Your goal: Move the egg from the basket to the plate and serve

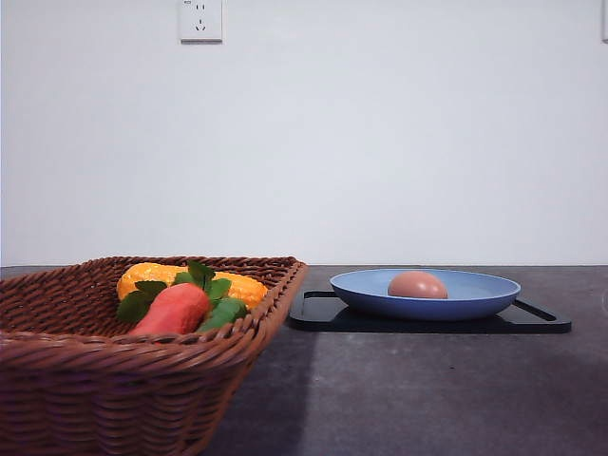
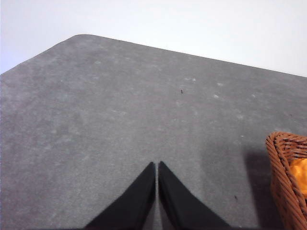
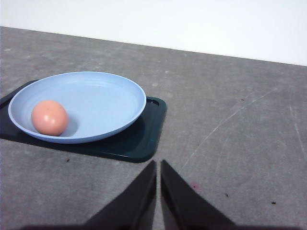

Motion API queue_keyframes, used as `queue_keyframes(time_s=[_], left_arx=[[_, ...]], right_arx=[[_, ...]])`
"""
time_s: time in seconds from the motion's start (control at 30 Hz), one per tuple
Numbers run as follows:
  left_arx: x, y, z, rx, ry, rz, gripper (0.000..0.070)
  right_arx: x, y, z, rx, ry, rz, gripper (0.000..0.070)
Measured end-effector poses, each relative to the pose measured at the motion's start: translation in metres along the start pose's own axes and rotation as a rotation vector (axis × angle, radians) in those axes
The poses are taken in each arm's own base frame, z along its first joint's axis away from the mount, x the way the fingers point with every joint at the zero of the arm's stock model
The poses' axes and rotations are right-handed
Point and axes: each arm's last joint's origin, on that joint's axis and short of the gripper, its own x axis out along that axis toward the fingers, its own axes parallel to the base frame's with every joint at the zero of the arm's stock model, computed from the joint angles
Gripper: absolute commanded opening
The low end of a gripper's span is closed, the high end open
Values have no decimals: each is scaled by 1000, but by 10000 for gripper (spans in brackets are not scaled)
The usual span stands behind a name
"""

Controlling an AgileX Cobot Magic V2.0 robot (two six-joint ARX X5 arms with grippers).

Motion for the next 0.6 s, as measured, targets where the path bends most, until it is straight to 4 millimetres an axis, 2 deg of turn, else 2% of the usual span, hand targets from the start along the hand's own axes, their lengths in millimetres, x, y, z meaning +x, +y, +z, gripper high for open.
queue_keyframes(time_s=[0.6], left_arx=[[0,0,0,0,0,0,0]], right_arx=[[0,0,0,0,0,0,0]])
